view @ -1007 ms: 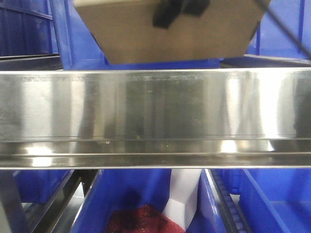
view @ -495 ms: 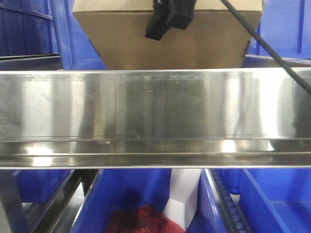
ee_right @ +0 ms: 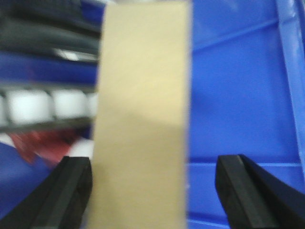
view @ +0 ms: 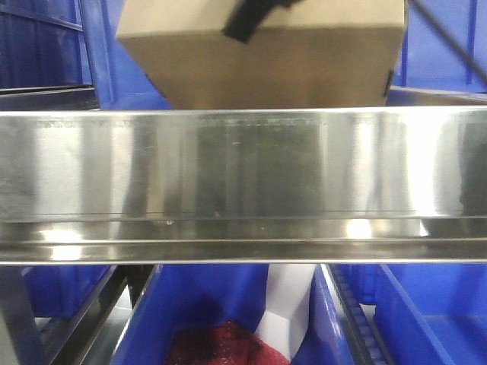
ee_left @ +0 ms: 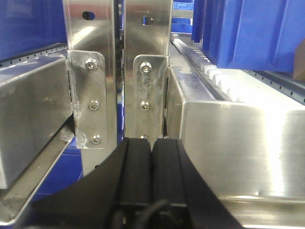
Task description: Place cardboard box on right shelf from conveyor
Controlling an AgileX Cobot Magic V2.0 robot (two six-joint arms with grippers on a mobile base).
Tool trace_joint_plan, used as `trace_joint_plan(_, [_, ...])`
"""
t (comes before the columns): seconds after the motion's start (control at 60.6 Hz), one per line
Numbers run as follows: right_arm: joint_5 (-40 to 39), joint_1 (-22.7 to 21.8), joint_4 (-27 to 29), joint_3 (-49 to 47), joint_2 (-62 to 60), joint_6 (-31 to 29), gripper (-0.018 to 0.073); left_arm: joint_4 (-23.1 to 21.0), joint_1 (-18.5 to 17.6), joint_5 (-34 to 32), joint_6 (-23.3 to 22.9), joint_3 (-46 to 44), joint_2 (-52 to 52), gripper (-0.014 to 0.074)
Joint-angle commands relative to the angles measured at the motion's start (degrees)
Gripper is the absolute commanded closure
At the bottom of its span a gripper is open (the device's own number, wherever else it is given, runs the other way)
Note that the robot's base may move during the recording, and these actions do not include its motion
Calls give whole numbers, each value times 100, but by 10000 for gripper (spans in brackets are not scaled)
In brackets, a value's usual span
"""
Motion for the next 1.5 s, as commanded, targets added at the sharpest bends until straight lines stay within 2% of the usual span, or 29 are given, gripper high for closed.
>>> trace_joint_plan(0.0, [-228,92,347,-213,-437,195,-60,-34,-36,-484,1,48,-83,713])
trace_joint_plan(0.099, [-144,221,680,-208,-657,659,-56,-34,-36,-484,1,48,-83,713])
trace_joint_plan(0.182, [-128,331,799,-137,-939,1368,-48,-34,-36,-484,1,48,-83,713])
trace_joint_plan(0.248, [-215,382,799,4,-1174,2072,-8,-34,-36,-484,1,48,-83,713])
trace_joint_plan(0.347, [-473,388,799,352,-1600,2961,122,-34,-36,-484,1,48,-83,713])
trace_joint_plan(0.413, [-669,388,799,675,-1940,3413,247,-34,-36,-484,1,48,-83,713])
trace_joint_plan(0.578, [-1113,388,799,1491,-2799,3848,514,-34,-36,-484,1,48,-83,712])
trace_joint_plan(0.776, [-1354,388,799,2062,-3472,3905,510,-34,-36,-484,1,48,-83,712])
trace_joint_plan(1.486, [-1320,322,819,2085,-3594,3895,510,-34,-36,-484,1,48,-83,713])
